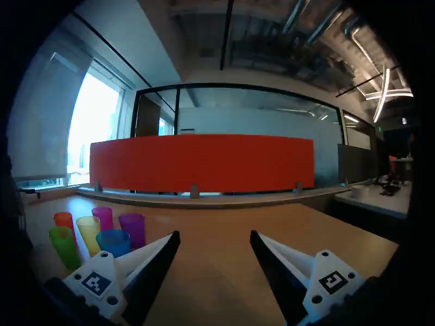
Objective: Pour water
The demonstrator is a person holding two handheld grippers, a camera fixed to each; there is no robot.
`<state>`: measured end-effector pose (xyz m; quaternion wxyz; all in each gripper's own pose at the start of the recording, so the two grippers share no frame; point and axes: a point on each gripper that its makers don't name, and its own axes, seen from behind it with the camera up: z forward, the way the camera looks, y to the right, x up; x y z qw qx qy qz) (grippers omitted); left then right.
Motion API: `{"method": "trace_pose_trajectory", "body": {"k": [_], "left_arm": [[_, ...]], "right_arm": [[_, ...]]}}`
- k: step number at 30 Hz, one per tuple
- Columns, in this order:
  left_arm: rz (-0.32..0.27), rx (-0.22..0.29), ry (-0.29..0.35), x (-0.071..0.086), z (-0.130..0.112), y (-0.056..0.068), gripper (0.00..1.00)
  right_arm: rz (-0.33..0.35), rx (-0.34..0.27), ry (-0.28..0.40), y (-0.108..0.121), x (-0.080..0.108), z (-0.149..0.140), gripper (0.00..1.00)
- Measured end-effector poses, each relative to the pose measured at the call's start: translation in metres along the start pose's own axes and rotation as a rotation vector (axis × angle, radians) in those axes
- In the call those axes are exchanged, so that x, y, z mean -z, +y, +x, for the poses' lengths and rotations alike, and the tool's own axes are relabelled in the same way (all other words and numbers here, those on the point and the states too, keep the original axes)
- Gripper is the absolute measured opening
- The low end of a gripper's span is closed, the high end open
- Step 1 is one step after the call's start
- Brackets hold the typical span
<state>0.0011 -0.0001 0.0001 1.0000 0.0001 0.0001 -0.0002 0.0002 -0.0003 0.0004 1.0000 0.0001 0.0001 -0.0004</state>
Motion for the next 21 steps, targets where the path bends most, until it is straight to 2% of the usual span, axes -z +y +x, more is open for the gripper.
{"method": "trace_pose_trajectory", "body": {"k": [5, 11, 21], "left_arm": [[0.003, 0.003, -0.001, -0.001, 0.002, -0.002, 0.99], [0.000, 0.006, -0.015, -0.002, 0.006, -0.004, 0.99], [-0.023, 0.014, -0.022, -0.004, 0.045, -0.010, 0.99]], "right_arm": [[0.006, 0.006, -0.006, -0.001, 0.000, -0.002, 1.00], [0.013, -0.004, -0.011, -0.001, -0.002, 0.015, 1.00], [0.042, 0.023, -0.028, -0.001, -0.001, 0.048, 1.00]]}}
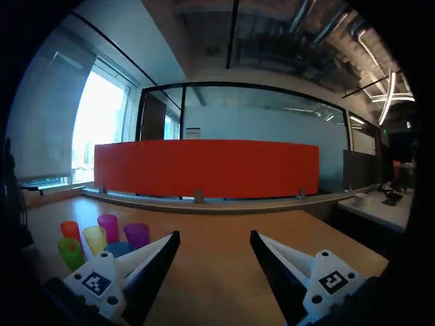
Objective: Pour water
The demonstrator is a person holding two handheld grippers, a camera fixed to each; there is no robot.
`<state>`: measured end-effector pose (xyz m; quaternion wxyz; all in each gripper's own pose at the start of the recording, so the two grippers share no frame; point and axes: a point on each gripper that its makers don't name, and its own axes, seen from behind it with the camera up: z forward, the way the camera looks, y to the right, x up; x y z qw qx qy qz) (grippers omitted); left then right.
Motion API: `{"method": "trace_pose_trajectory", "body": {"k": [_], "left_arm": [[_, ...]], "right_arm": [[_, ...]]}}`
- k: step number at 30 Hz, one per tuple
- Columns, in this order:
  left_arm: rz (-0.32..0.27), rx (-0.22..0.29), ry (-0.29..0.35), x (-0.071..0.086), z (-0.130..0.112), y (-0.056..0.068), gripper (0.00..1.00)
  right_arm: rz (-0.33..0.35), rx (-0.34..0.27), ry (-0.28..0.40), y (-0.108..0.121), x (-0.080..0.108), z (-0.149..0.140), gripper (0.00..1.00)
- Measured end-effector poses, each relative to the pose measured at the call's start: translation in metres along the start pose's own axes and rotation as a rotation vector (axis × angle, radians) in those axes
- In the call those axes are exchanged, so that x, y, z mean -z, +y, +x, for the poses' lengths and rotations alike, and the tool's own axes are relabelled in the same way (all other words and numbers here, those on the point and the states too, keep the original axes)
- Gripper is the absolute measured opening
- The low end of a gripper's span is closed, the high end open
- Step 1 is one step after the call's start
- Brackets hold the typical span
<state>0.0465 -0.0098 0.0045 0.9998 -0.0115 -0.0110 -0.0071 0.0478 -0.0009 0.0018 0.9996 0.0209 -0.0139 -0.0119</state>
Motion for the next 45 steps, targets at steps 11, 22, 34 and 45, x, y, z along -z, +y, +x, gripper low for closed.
{"method": "trace_pose_trajectory", "body": {"k": [11, 22, 34, 45], "left_arm": [[-0.034, 0.040, -0.051, -0.005, 0.034, -0.002, 0.99], [-0.112, 0.039, -0.041, -0.014, 0.105, 0.008, 0.99], [-0.268, 0.041, -0.072, -0.009, 0.134, 0.041, 0.99], [-0.487, 0.022, -0.039, 0.002, 0.155, 0.078, 0.99]], "right_arm": [[0.059, 0.016, -0.038, -0.014, -0.009, 0.046, 1.00], [0.132, -0.034, -0.038, -0.030, -0.018, 0.104, 1.00], [0.220, -0.042, -0.048, -0.045, -0.018, 0.128, 1.00], [0.410, -0.019, -0.037, -0.071, -0.005, 0.140, 1.00]]}}
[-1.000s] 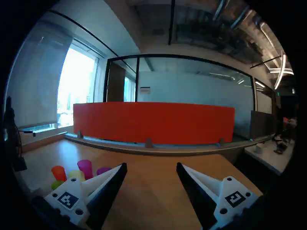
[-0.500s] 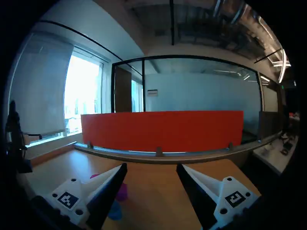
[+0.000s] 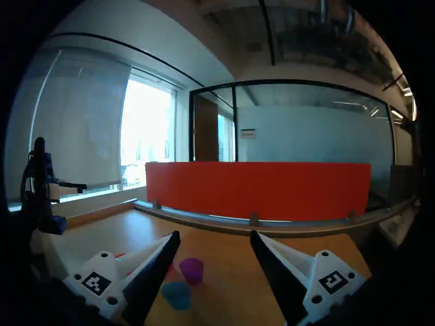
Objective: Pour water
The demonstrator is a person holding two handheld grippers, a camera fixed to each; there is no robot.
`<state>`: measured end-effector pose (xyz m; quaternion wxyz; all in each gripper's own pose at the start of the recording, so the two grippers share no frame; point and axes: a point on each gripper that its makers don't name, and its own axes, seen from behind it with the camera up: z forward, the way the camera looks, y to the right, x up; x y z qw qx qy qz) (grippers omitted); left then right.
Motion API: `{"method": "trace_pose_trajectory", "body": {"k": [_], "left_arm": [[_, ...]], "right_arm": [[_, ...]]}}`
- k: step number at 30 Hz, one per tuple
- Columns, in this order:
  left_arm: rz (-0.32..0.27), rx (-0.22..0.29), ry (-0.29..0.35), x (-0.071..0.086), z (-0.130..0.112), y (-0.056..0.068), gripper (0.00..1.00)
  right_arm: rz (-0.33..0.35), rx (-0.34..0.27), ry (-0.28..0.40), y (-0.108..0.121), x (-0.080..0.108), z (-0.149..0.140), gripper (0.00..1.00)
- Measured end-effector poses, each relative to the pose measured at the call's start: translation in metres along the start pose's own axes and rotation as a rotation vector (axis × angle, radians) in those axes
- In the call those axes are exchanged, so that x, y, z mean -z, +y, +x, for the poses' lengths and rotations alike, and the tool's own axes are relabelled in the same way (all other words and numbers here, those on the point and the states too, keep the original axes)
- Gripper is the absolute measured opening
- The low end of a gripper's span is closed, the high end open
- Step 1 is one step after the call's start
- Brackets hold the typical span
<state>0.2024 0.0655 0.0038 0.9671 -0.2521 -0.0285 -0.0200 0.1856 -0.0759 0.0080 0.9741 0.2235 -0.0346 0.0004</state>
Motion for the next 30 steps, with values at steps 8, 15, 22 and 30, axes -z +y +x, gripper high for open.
{"method": "trace_pose_trajectory", "body": {"k": [8, 15, 22, 30], "left_arm": [[-0.182, -0.009, -0.004, 0.001, 0.003, 0.038, 0.99], [-0.295, -0.010, -0.012, 0.000, -0.001, 0.064, 0.99], [-0.365, -0.050, -0.058, 0.003, -0.015, 0.076, 0.99], [-0.422, -0.123, -0.163, 0.003, -0.044, 0.085, 0.99]], "right_arm": [[0.156, 0.020, -0.020, -0.027, 0.000, -0.001, 1.00], [0.298, 0.021, -0.040, -0.054, 0.001, -0.002, 1.00], [0.350, 0.062, -0.096, -0.060, -0.001, -0.015, 1.00], [0.418, 0.107, -0.196, -0.069, 0.000, -0.031, 1.00]]}}
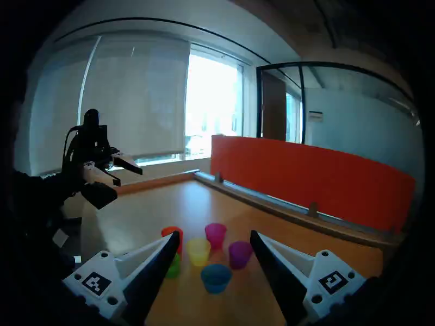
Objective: Pour water
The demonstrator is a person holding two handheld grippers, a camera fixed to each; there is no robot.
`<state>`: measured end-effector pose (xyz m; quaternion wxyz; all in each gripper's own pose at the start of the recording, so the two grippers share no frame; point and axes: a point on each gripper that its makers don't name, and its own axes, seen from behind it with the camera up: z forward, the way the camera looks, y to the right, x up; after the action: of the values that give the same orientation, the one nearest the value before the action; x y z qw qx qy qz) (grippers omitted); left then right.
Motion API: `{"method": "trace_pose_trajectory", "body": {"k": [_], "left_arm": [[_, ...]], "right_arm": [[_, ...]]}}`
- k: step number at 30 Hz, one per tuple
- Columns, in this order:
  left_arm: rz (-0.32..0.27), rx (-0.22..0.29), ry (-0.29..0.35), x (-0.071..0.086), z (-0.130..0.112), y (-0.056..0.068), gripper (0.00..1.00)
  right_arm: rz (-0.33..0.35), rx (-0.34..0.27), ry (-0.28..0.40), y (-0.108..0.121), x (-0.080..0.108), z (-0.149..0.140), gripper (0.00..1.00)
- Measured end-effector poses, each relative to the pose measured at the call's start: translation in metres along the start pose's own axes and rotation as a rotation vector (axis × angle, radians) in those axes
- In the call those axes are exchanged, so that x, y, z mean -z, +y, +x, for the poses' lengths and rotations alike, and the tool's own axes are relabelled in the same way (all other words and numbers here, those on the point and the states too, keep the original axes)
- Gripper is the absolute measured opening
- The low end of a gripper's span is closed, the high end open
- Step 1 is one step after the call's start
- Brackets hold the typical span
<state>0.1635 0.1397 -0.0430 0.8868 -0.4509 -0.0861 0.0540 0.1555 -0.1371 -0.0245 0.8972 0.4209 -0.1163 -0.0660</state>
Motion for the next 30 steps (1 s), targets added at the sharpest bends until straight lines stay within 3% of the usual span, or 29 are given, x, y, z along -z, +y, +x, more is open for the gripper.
{"method": "trace_pose_trajectory", "body": {"k": [5, 11, 17, 30], "left_arm": [[-0.030, -0.009, -0.061, -0.006, -0.017, 0.004, 0.99], [-0.050, -0.042, -0.119, -0.013, -0.033, 0.007, 0.99], [-0.087, -0.059, -0.148, -0.019, -0.046, 0.018, 1.00], [-0.130, -0.095, -0.233, -0.034, -0.091, 0.027, 0.99]], "right_arm": [[0.038, -0.005, -0.043, -0.003, -0.001, 0.000, 1.00], [0.069, 0.033, -0.092, -0.009, -0.002, -0.005, 1.00], [0.072, 0.055, -0.128, -0.009, -0.007, -0.014, 1.00], [0.071, 0.087, -0.194, 0.000, -0.024, -0.047, 1.00]]}}
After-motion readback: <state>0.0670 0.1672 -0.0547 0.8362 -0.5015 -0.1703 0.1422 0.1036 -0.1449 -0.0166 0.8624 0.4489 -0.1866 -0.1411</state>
